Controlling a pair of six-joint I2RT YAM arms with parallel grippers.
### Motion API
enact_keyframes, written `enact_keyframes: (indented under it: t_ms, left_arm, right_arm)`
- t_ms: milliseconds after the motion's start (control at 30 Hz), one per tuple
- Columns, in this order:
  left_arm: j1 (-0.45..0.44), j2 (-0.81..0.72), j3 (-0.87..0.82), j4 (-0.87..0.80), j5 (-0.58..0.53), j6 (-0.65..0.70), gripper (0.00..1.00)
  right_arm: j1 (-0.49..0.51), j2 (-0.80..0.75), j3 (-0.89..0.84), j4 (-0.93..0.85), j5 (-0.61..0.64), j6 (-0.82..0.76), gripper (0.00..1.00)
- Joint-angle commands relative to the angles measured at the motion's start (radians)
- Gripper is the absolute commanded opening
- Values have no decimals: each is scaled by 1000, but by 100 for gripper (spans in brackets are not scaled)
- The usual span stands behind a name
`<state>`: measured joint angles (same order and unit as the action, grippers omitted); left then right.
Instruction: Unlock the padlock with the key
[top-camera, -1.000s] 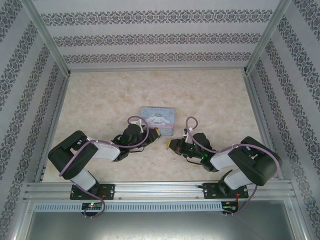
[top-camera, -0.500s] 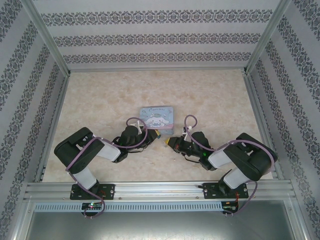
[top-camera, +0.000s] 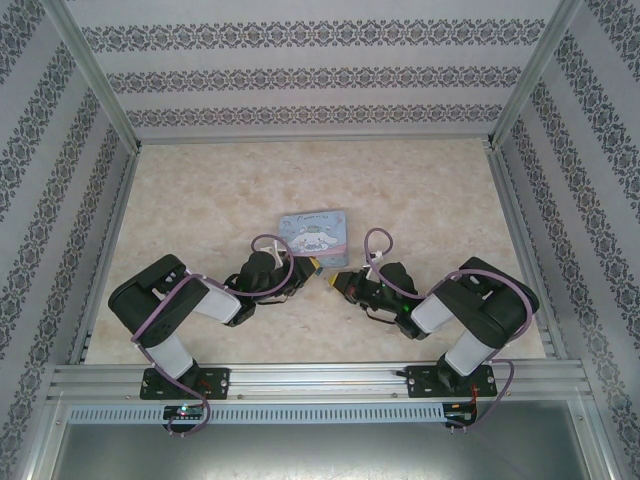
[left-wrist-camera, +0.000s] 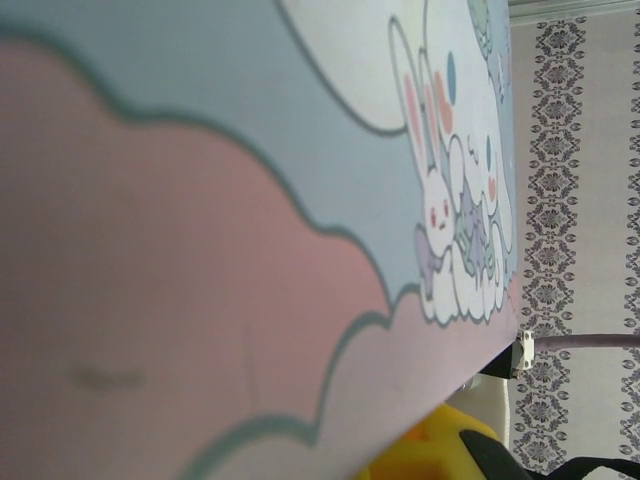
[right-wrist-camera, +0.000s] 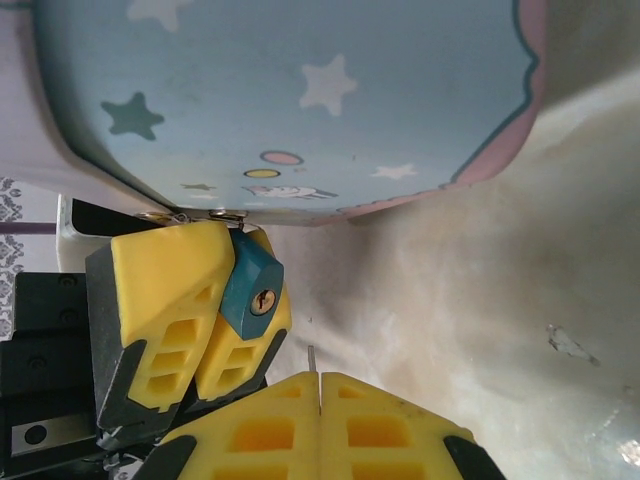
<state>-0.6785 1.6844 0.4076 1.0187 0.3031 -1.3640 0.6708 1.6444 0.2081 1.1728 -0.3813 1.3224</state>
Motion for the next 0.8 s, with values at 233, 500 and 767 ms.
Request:
enact_keyframes:
  t_ms: [233,500,767]
  left_arm:
    - [8,-6,-18,83,1,-6,0]
    - [8,-13,-21,73,2,1,0]
    - [8,-14,-20,70,1,3,0]
  right_arm:
    - [14,44,39,91,17,26,0]
    - [14,57,52,100,17,34,0]
    - [15,71,63,120,13,43,0]
